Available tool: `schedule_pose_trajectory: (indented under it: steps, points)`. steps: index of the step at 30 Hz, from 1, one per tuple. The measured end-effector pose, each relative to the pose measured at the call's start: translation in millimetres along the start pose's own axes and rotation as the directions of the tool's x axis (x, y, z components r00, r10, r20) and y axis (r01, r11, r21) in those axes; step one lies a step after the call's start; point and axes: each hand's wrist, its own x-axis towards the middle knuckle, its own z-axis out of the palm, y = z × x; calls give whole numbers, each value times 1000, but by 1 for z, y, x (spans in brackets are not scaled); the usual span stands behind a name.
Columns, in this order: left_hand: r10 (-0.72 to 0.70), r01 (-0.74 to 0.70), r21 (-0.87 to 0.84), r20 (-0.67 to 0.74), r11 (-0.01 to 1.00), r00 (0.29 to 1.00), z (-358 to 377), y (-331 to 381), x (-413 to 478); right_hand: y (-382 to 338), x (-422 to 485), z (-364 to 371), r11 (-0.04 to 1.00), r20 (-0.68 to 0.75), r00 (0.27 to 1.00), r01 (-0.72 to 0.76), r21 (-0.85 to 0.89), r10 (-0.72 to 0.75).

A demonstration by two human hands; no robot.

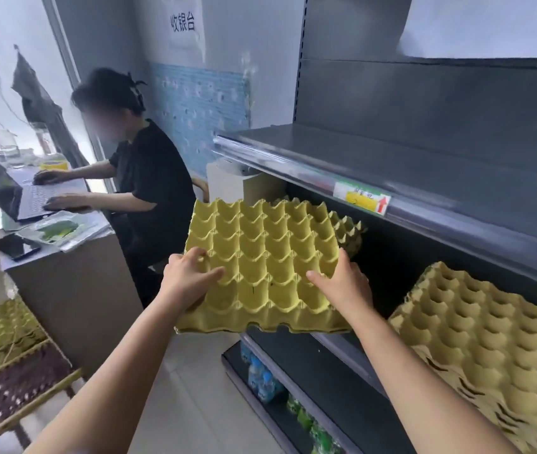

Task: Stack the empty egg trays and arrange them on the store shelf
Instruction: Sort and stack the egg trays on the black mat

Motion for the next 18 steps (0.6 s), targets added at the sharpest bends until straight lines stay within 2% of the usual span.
schedule_pose_trajectory:
  steps: [6, 11, 18]
  points:
    - [167, -178, 69, 138, 982, 976, 3, 9, 105, -21, 35, 16, 986, -87, 983, -162, 37, 164]
    - [232, -271, 146, 239, 951, 943, 19, 31, 171, -23, 66, 20, 970, -122, 962, -240, 36, 243]
    - [322, -361, 66, 328, 930, 888, 47, 59, 239, -17, 119, 27, 951, -237, 922, -309, 24, 306]
